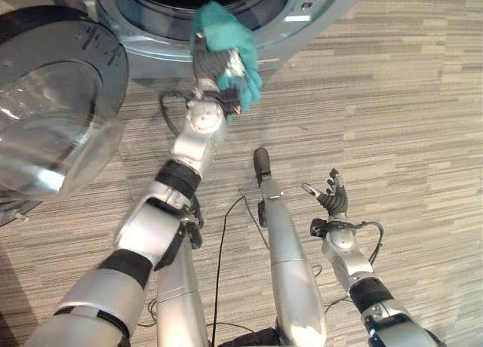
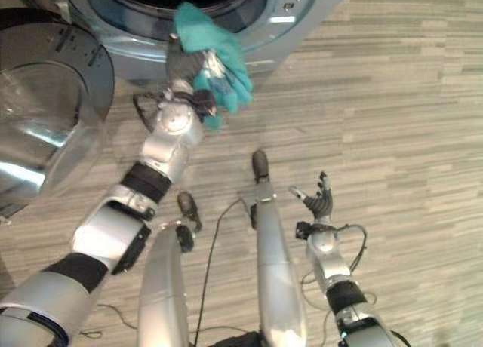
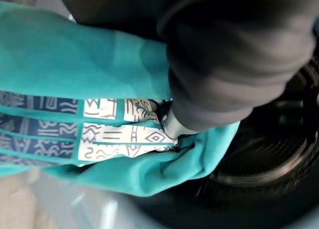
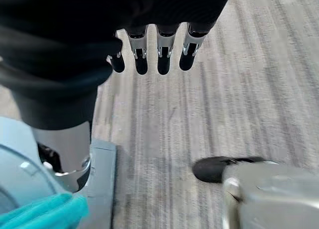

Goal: Grab the laundry basket,head to the washer,open it,put in the laundry and shut it.

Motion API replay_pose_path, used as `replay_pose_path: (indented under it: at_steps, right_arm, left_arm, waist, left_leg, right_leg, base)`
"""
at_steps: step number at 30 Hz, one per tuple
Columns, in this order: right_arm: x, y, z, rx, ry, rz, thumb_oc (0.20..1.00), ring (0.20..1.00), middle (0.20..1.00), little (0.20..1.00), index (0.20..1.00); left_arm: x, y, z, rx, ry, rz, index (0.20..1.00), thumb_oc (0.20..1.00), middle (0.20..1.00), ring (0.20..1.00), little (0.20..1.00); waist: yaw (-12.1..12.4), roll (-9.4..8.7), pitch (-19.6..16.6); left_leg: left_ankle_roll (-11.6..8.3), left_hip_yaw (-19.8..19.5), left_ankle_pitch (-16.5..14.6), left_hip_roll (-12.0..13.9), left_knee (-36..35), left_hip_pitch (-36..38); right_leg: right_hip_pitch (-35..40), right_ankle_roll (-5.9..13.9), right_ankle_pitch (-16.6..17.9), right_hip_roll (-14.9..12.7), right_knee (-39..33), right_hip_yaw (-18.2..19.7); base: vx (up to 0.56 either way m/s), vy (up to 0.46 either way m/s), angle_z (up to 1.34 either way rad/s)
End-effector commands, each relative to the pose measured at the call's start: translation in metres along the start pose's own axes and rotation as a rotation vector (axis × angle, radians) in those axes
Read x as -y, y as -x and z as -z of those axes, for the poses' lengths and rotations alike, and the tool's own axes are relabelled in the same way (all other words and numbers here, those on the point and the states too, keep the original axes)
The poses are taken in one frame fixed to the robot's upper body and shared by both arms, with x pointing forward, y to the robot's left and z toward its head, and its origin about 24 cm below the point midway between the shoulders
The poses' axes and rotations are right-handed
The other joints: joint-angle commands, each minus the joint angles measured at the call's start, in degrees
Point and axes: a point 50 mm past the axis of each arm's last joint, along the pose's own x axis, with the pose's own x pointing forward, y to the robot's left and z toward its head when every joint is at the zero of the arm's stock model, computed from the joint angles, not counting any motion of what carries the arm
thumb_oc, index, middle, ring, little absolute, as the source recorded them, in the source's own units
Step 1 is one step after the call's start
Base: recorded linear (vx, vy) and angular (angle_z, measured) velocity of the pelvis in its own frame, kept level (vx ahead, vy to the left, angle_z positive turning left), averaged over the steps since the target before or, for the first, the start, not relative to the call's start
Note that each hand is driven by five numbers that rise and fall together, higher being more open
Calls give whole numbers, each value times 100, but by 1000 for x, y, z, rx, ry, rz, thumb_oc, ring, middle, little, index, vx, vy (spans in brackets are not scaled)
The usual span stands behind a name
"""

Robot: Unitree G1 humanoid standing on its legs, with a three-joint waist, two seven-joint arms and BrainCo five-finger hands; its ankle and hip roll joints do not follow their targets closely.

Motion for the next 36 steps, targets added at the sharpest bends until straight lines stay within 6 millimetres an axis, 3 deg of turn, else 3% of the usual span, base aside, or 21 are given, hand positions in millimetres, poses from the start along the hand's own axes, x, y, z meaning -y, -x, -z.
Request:
replay_pose_path:
  at_steps: [1,3,4,5,6,10,12,14,16,18,19,20,21,22,25,28,30,32,36]
  right_arm:
    - [21,21,11,24,-7,40,1000,1000,1000,1000,1000]
    - [21,22,7,46,-31,39,1000,1000,1000,1000,1000]
    - [20,22,1,72,-52,29,1000,1000,1000,1000,1000]
    - [22,23,-3,90,-52,17,1000,1000,1000,1000,1000]
    - [22,22,-3,92,-53,17,1000,1000,1000,1000,1000]
    - [29,19,-8,105,-61,40,1000,1000,1000,1000,1000]
    - [34,20,-9,109,-53,54,1000,1000,1000,1000,1000]
    - [40,20,-13,131,-12,40,1000,1000,1000,1000,1000]
    - [46,21,-13,134,-19,50,1000,1000,1000,1000,1000]
    - [53,23,-14,139,-33,55,1000,1000,1000,1000,1000]
    - [61,25,-10,120,-20,59,1000,1000,1000,1000,1000]
    - [60,25,-10,120,-23,58,1000,1000,1000,1000,1000]
    - [64,25,-9,117,-19,66,1000,1000,1000,1000,1000]
    - [66,24,-9,112,-20,67,1000,1000,1000,1000,1000]
    - [73,18,-9,102,-21,90,1000,1000,1000,1000,1000]
    - [80,14,-9,92,8,86,1000,1000,1000,1000,1000]
    - [82,13,-9,84,26,54,1000,1000,1000,1000,1000]
    - [81,14,-9,86,31,22,1000,1000,1000,1000,1000]
    - [77,14,-9,95,20,-24,1000,1000,1000,1000,1000]
  left_arm:
    - [7,-3,-18,91,68,-10,200,200,200,200,200]
    - [7,-11,-35,126,100,-28,200,200,200,200,200]
    - [5,-24,-63,180,129,-43,200,200,200,200,200]
    - [2,-34,-103,279,163,-60,200,200,200,200,200]
    - [2,-34,-104,281,164,-60,200,200,200,200,200]
    - [12,-33,-191,481,486,-10,200,200,200,200,200]
    - [24,-23,-220,566,556,49,200,200,200,200,200]
    - [22,-17,-247,671,471,46,200,200,200,200,200]
    - [23,-15,-256,702,433,50,200,200,200,200,200]
    - [24,-20,-259,688,324,54,200,200,200,200,200]
    - [18,-31,-245,637,113,47,266,266,266,266,266]
    - [18,-32,-246,637,110,49,423,423,423,423,423]
    - [14,-37,-238,609,14,49,865,865,865,865,865]
    - [13,-43,-225,557,-141,59,1000,1000,1000,1000,1000]
    - [2,-58,-192,408,-504,101,1000,1000,1000,1000,1000]
    - [-7,-66,-166,292,-1032,113,1000,1000,1000,1000,1000]
    - [-8,-68,-160,278,-1408,80,1000,1000,1000,1000,1000]
    - [-7,-69,-151,273,-1672,76,1000,1000,1000,1000,1000]
    - [8,-65,-137,328,-1923,122,1000,1000,1000,1000,1000]
  waist:
    - [-191,131,-737]
    - [-253,115,-761]
    - [-335,81,-795]
    - [-430,42,-845]
    - [-425,47,-841]
    - [-555,45,-919]
    - [-603,21,-947]
    - [-656,13,-1025]
    - [-653,4,-1038]
    - [-636,29,-1049]
    - [-558,128,-1078]
    - [-559,126,-1074]
    - [-513,172,-1079]
    - [-466,245,-1101]
    - [-352,345,-1115]
    - [-319,355,-1142]
    - [-348,343,-1181]
    - [-378,283,-1200]
    - [-407,193,-1204]
  left_leg:
    - [-434,-349,-748,644,384,-150]
    - [-472,-385,-788,730,512,-323]
    - [-511,-406,-861,884,627,-472]
    - [-556,-412,-919,1023,723,-574]
    - [-559,-416,-926,1034,737,-593]
    - [-648,-399,-940,1289,773,-705]
    - [-688,-369,-912,1404,737,-714]
    - [-760,-277,-878,1605,609,-635]
    - [-787,-265,-863,1658,592,-623]
    - [-821,-301,-838,1736,642,-702]
    - [-810,-348,-797,1735,648,-720]
    - [-812,-356,-797,1735,649,-727]
    - [-803,-374,-783,1724,639,-734]
    - [-801,-400,-748,1724,605,-738]
    - [-781,-451,-676,1696,514,-732]
    - [-806,-518,-608,1683,465,-762]
    - [-833,-561,-577,1697,425,-767]
    - [-867,-577,-580,1743,398,-748]
    - [-926,-578,-559,1825,295,-656]
  right_leg:
    - [-632,25,-20,64,-318,164]
    - [-823,-3,-61,181,-181,128]
    - [-1005,-15,-73,315,-90,82]
    - [-1138,-29,-62,446,-64,30]
    - [-1155,-32,-62,457,-59,29]
    - [-1326,-26,-60,669,-61,-78]
    - [-1373,-20,-49,725,-94,-131]
    - [-1392,19,33,794,-261,-183]
    - [-1400,13,50,834,-299,-187]
    - [-1423,3,44,872,-296,-242]
    - [-1417,-29,20,901,-254,-298]
    - [-1419,-31,16,901,-253,-307]
    - [-1414,-40,5,907,-237,-326]
    - [-1403,-51,-2,903,-248,-352]
    - [-1378,-59,0,897,-281,-382]
    - [-1353,-62,38,857,-348,-414]
    - [-1340,-62,55,857,-370,-447]
    - [-1326,-65,74,872,-395,-464]
    - [-1257,-78,77,904,-473,-472]
  base:
    - [71,-138,1]
    - [71,-126,-9]
    - [125,-204,-29]
    - [109,-162,-38]
    - [82,-150,-35]
    - [66,-108,-24]
    - [62,-87,-13]
    - [52,-68,-10]
    - [28,-72,-18]
    - [24,-110,-12]
    - [12,-82,-5]
    - [7,-59,-3]
    - [0,0,0]
    - [2,-32,-1]
    - [0,0,0]
    - [-6,-7,1]
    - [0,0,0]
    - [0,0,0]
    - [0,0,0]
